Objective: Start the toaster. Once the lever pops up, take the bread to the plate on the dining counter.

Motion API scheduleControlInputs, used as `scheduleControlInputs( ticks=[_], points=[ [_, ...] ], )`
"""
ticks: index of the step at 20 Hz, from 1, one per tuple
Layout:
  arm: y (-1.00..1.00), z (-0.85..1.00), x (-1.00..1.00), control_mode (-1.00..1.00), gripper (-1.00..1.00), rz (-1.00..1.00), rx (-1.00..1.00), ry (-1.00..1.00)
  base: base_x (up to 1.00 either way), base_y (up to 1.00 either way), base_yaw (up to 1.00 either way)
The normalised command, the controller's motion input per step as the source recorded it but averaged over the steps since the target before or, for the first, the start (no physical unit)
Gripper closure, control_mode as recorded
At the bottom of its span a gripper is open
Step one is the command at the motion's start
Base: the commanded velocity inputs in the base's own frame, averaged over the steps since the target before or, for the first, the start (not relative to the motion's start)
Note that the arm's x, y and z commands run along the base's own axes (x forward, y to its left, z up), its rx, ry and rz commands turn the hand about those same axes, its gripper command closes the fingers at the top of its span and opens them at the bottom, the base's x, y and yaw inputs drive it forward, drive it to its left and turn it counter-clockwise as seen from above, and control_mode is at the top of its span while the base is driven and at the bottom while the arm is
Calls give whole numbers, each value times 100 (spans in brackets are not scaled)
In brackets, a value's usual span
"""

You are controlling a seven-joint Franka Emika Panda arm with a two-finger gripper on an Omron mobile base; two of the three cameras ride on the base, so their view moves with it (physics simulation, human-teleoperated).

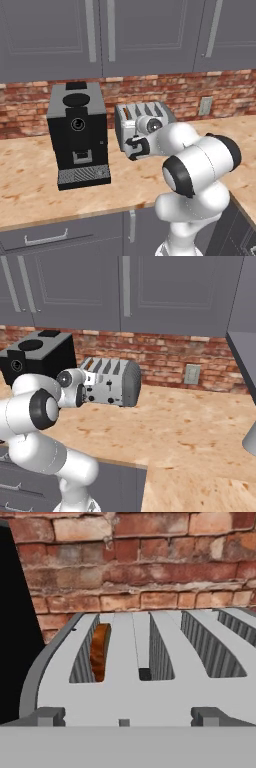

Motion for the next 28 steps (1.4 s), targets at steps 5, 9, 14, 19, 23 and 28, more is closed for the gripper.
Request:
scheduleControlInputs(
  ticks=[5,9,14,19,23,28],
  points=[
    [0,0,7,-100,-100,2,0,0,0,0,0],
    [0,0,4,-100,-100,1,0,0,0,0,0],
    [0,0,0,-100,-100,3,0,-1,0,0,0],
    [0,0,8,-100,-100,5,0,-3,0,0,0],
    [0,0,10,-100,-100,5,0,0,0,0,0],
    [0,0,9,-100,-100,5,0,0,0,0,0]
  ],
)
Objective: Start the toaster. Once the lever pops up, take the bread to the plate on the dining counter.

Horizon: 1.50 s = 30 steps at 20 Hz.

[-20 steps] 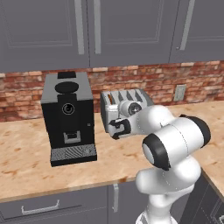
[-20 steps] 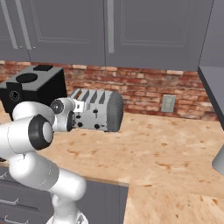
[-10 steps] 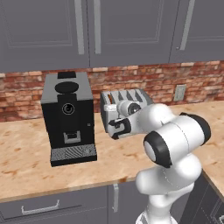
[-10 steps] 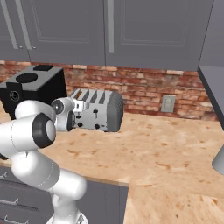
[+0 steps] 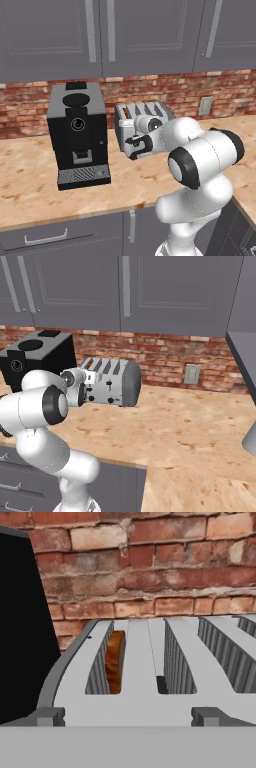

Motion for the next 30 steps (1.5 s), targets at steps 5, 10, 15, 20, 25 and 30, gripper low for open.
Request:
scheduleControlInputs(
  ticks=[5,10,15,20,25,30],
  points=[
    [1,2,14,-100,-100,4,0,0,0,0,0],
    [3,7,13,-100,-100,0,0,0,0,0,0],
    [2,20,2,-100,-100,0,0,0,0,0,0],
    [1,25,0,-100,-100,0,0,0,0,0,0],
    [2,3,0,-100,-100,0,0,0,0,0,0],
    [7,0,6,-100,-100,0,0,0,0,0,0]
  ],
)
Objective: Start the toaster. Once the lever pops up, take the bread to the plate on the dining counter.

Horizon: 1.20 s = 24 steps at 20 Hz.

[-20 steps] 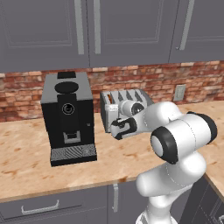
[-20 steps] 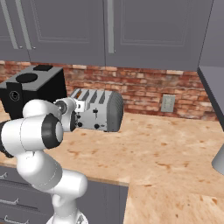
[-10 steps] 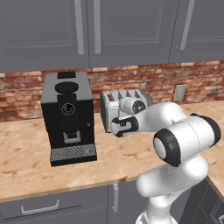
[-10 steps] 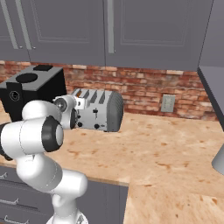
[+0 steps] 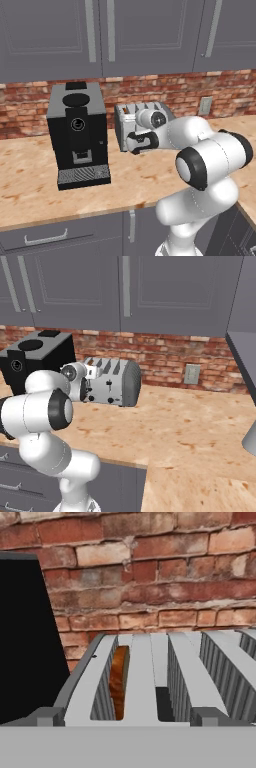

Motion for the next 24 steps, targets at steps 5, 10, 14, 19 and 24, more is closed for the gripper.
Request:
scheduleControlInputs(
  ticks=[5,10,14,19,24],
  points=[
    [13,0,17,-100,-100,0,0,0,0,0,0],
    [11,0,15,-100,-100,0,0,0,0,0,0],
    [1,-1,11,-100,-100,0,0,0,0,0,0],
    [0,-8,10,-100,-100,0,0,0,0,0,0],
    [4,-10,7,-100,-100,0,0,0,0,0,0]
  ],
)
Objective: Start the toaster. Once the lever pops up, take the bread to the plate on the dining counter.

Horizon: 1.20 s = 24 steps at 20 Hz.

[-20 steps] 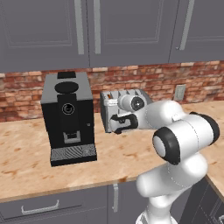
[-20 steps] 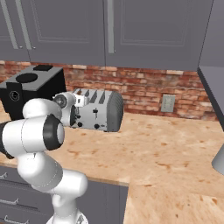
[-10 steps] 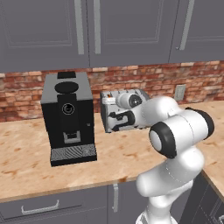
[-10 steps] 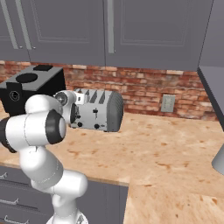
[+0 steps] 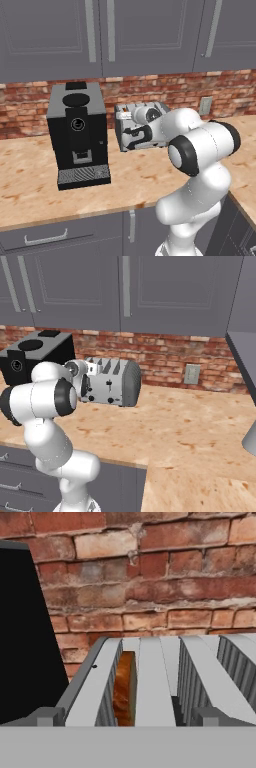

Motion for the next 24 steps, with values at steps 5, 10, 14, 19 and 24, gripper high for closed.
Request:
scheduleControlInputs(
  ticks=[5,10,14,19,24],
  points=[
    [3,0,1,-100,-100,0,0,0,0,0,0],
    [2,0,0,-100,-100,0,0,0,0,0,0],
    [3,0,0,-100,-100,0,0,0,0,0,0],
    [1,0,2,-100,-100,0,0,0,0,0,0],
    [0,0,0,-100,-100,0,0,0,0,0,0]
  ],
)
